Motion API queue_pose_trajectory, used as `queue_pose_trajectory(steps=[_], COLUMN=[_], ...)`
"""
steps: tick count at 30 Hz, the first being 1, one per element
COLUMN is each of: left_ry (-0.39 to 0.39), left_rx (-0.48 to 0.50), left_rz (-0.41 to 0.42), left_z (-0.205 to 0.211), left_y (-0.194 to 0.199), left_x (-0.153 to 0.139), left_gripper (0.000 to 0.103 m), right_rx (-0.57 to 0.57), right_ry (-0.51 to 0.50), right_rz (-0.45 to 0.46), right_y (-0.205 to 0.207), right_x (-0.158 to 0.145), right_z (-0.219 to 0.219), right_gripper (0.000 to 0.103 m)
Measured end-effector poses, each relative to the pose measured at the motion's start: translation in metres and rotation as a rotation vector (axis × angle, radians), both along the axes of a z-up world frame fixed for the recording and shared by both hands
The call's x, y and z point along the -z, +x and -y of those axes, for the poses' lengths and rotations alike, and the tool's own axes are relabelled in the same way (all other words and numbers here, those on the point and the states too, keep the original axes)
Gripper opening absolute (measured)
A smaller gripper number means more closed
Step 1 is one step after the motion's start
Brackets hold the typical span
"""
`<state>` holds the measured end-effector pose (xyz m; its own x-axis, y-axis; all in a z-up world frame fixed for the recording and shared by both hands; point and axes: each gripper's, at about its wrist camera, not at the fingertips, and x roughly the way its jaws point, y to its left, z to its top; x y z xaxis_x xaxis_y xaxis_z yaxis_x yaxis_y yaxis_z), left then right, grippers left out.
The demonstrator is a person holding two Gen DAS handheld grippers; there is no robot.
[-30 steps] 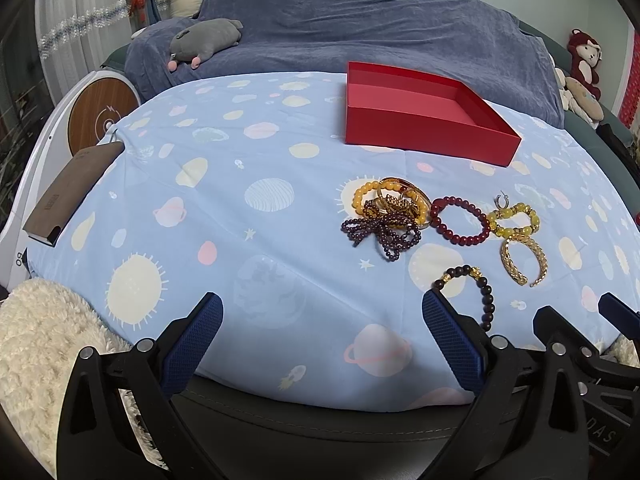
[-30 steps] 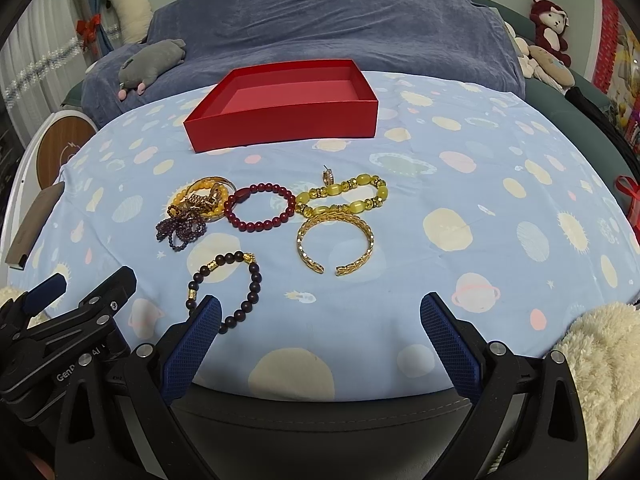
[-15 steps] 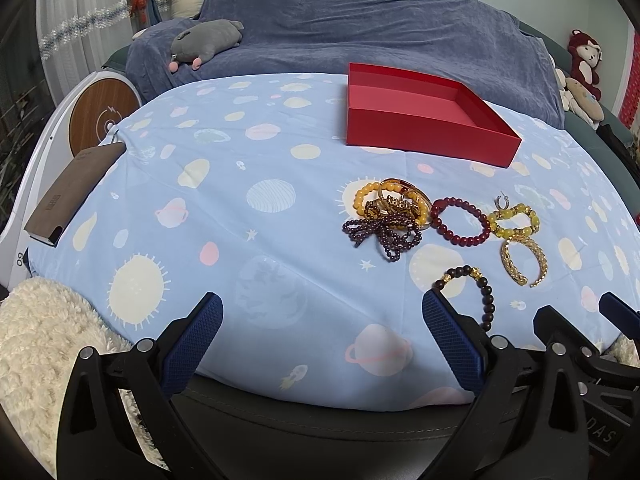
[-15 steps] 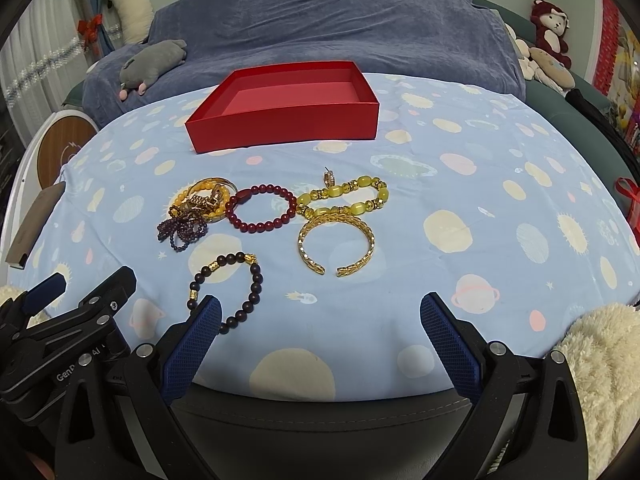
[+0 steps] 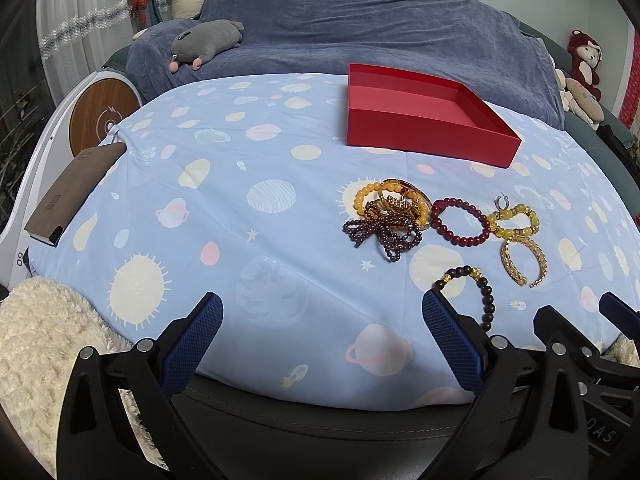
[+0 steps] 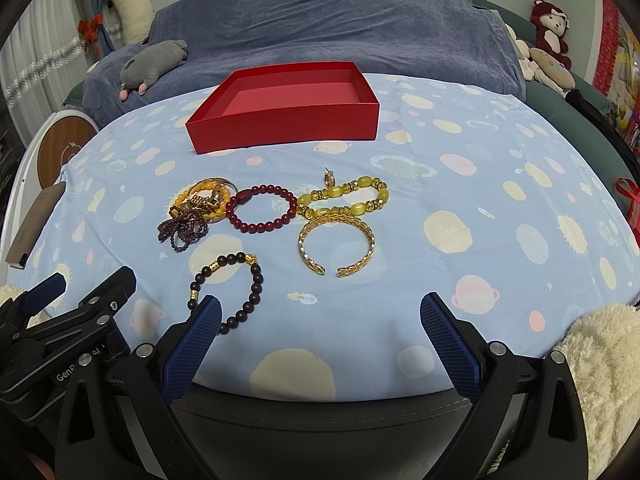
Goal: Organize jewelry
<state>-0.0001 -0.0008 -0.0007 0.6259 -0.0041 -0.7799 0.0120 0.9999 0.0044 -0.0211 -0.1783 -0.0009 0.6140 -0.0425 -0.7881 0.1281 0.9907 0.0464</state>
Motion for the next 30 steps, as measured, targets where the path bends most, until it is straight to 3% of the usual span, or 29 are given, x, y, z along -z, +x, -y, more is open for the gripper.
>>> queue_pose_trajectory(steps=[8,15,16,17,21,30], left_ry=[-0.005,-0.077,-0.072,0.001,0.051,0.052], left_rx=[0.000,-0.001,-0.006,-0.009,-0.010,-0.023], left_rz=[-0.002,0.037,0.036,0.033,0.029,0.010], left_z=[0.000,-0.007,-0.007,-0.005,-0.003,-0.007], left_y=[0.000,0.002,0.003,0.004,0.014,0.032], left_x=[0.000,-0.007,-0.008,-0.008,-0.008,-0.002], left_gripper=[0.095,0.095,0.095,0.095,0.095,0.095], right_rx=[0.000,0.050,0.059,0.065,0.067,0.024], right_ry=[0.002,0.041,0.048,0.054,0.051,0.031], right_rz=[-0.001,-0.020,-0.029,-0.034,-0.027,-0.066], right_y=[0.000,0.008,0.011,0.014,0.031,0.063], right_x=[0.000,-0.002,-0.002,-0.002,-0.006,0.007], right_z=[0.000,0.015,0.018,0.021,0.031,0.030], right_gripper=[0.096,0.096,0.096,0.096,0.096,0.095])
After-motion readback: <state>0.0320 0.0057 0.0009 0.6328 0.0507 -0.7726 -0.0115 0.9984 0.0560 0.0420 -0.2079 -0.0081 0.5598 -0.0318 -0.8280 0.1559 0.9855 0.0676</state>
